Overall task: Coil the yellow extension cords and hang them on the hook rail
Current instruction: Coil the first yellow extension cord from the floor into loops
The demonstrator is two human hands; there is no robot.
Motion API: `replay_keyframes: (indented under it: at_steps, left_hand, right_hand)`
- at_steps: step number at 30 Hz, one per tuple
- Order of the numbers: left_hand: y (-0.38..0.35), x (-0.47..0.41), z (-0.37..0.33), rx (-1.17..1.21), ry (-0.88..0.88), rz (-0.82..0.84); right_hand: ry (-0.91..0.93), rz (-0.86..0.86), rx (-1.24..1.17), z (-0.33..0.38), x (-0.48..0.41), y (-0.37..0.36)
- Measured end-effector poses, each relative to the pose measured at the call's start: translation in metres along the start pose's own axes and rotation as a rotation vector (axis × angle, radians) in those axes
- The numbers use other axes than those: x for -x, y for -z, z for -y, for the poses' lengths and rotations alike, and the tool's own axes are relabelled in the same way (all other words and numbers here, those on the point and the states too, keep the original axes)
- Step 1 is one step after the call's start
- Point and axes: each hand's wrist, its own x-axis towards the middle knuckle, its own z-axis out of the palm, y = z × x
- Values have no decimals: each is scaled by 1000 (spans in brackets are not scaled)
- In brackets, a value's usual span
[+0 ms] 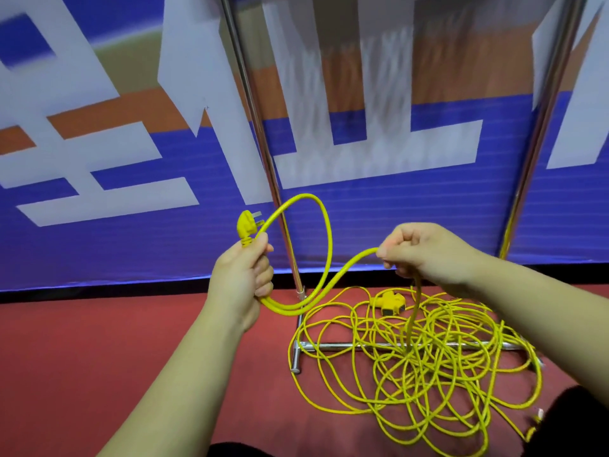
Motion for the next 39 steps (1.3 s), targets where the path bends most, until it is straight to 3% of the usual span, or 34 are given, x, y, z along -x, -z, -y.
replay_keyframes:
  at_steps: [6, 12, 22, 30, 33, 39]
  left_hand:
    - [-33, 13, 11, -168, 77, 58]
    - [-61, 17, 7, -128, 157, 135]
    - [-90, 24, 11, -461, 207, 331]
    - [-80, 6, -2, -315, -28, 141]
    - [-76, 4, -9, -151, 8, 124]
    - [-61, -4, -17, 22, -11, 120]
  right_hand:
    - [66, -46, 53, 23, 11, -7]
    - [91, -134, 166, 32, 15, 5]
    - [169, -184, 366, 30, 18, 31]
    - [0, 247, -73, 5, 13, 57]
    - [-52, 386, 27, -15, 5, 55]
    - [-85, 435, 190, -41, -4, 49]
